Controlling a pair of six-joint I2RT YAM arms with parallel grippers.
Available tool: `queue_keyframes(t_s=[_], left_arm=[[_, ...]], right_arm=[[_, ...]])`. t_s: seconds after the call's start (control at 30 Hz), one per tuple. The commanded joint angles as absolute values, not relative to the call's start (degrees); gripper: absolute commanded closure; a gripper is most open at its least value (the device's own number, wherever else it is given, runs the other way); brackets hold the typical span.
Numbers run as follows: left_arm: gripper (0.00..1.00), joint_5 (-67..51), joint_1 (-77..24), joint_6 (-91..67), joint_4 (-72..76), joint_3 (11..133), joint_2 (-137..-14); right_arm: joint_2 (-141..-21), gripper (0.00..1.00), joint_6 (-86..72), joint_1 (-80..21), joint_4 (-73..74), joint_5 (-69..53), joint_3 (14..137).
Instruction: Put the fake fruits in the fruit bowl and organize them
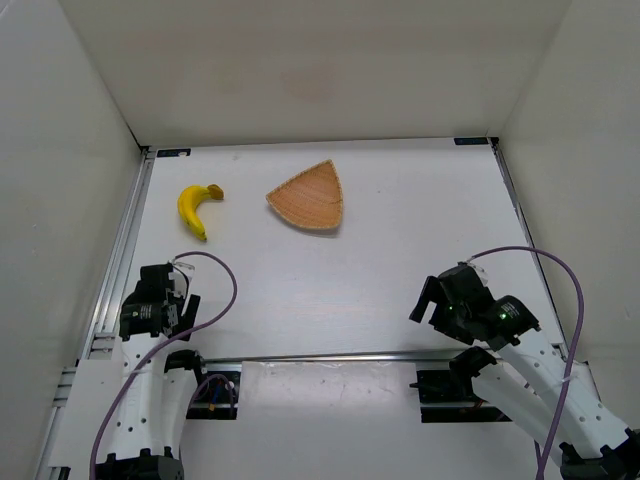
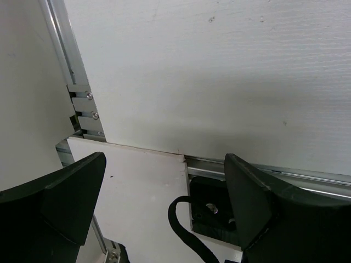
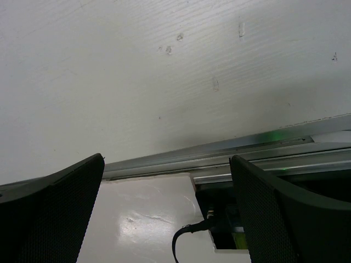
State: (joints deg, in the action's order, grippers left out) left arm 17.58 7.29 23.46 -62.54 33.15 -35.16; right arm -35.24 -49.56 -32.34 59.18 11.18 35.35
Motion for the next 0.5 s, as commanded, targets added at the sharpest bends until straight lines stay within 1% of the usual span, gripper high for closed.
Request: queue_keyframes(t_s=[0.0, 0.07, 0.17, 0.2, 0.27, 0.3, 0.33, 0.37, 0.4, 0.43, 0.47], left_arm=[[0.00, 14.87, 7.56, 22.85, -62.40, 34.79, -35.07], [0.00, 13.19, 7.56, 22.85, -62.40, 37.78, -36.47], [0.00, 12.57, 7.56, 21.28, -59.07, 44.01, -42.17], [0.00, 13.18, 7.56, 20.49, -58.02, 46.21, -47.76], [0.00, 12.31, 6.86, 17.15, -55.82, 54.46, -54.81], [0.00, 12.30, 6.16, 15.83, -55.81, 57.71, -62.67], [0.00, 11.70, 5.54, 14.43, -55.81, 61.14, -66.93], [0.00, 11.17, 4.93, 11.98, -55.81, 68.39, -71.24], [0.00, 11.16, 4.23, 10.91, -55.81, 72.03, -75.37], [0.00, 10.55, 4.22, 9.94, -55.29, 75.46, -83.24], [0.00, 10.55, 4.22, 8.28, -55.28, 82.37, -86.97]], right_arm=[[-34.80, 0.00, -50.19, -32.61, 59.68, 10.81, 35.16], [-34.28, 0.00, -50.19, -32.61, 59.68, 10.81, 35.16], [-34.28, 0.00, -48.88, -32.61, 59.06, 10.81, 35.16], [-34.28, 0.00, -48.35, -32.61, 58.02, 10.81, 35.16], [-34.28, 0.00, -46.32, -32.61, 55.12, 8.79, 35.77], [-34.80, 0.00, -46.32, -32.61, 54.15, 8.79, 35.77], [-35.59, 0.00, -45.71, -32.61, 52.57, 8.79, 36.55], [-37.86, 0.00, -44.83, -32.61, 51.86, 8.79, 38.04], [-39.27, 0.00, -44.82, -32.61, 51.33, 8.79, 39.01], [-42.42, 0.00, -44.04, -33.13, 50.63, 9.40, 40.15], [-44.10, 0.00, -43.51, -33.13, 50.63, 9.40, 41.38]])
